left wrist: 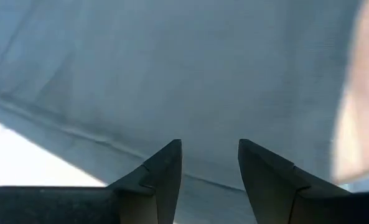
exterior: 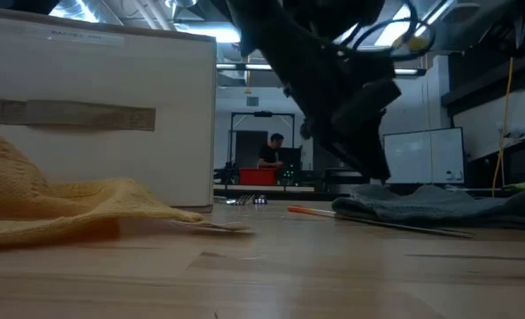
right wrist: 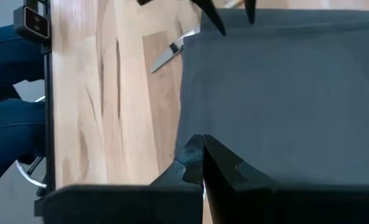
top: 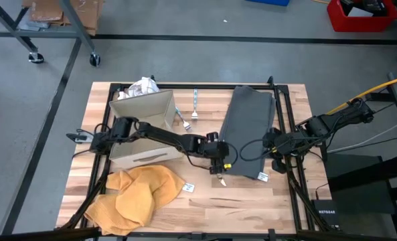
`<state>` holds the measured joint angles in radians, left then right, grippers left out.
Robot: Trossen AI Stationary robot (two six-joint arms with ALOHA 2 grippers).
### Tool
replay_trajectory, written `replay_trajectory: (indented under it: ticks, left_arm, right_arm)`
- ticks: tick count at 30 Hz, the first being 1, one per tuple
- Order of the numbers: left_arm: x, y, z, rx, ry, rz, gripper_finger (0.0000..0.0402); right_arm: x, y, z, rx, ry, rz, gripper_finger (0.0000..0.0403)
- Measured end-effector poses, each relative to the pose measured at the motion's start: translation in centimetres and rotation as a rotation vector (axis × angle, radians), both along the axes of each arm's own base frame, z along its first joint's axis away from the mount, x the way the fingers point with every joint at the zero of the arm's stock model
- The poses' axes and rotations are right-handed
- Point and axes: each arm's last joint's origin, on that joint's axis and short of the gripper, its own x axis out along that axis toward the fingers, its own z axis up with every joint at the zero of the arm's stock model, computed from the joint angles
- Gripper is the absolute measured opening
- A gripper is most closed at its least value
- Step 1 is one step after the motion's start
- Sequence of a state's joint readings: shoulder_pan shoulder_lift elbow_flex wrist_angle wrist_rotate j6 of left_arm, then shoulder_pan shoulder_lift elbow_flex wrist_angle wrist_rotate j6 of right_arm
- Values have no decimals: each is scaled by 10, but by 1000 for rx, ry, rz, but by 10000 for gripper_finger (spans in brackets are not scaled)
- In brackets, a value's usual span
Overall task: Fold towel
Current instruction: Fold the gray kitchen towel
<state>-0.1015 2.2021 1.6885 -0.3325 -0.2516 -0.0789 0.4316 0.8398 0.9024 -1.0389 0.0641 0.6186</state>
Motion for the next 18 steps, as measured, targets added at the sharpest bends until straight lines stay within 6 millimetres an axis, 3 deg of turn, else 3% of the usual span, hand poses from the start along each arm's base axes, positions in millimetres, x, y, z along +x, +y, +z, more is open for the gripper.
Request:
replay_trajectory:
  ticks: [9, 18]
  left_arm:
    - [-7, 27, -20, 1, 44, 58, 150]
    - [-16, 11, -36, -63, 88, 14, 150]
  right_arm:
    - [0, -1, 0, -21, -9, -10, 5]
    - [0, -1, 0, -22, -10, -10, 5]
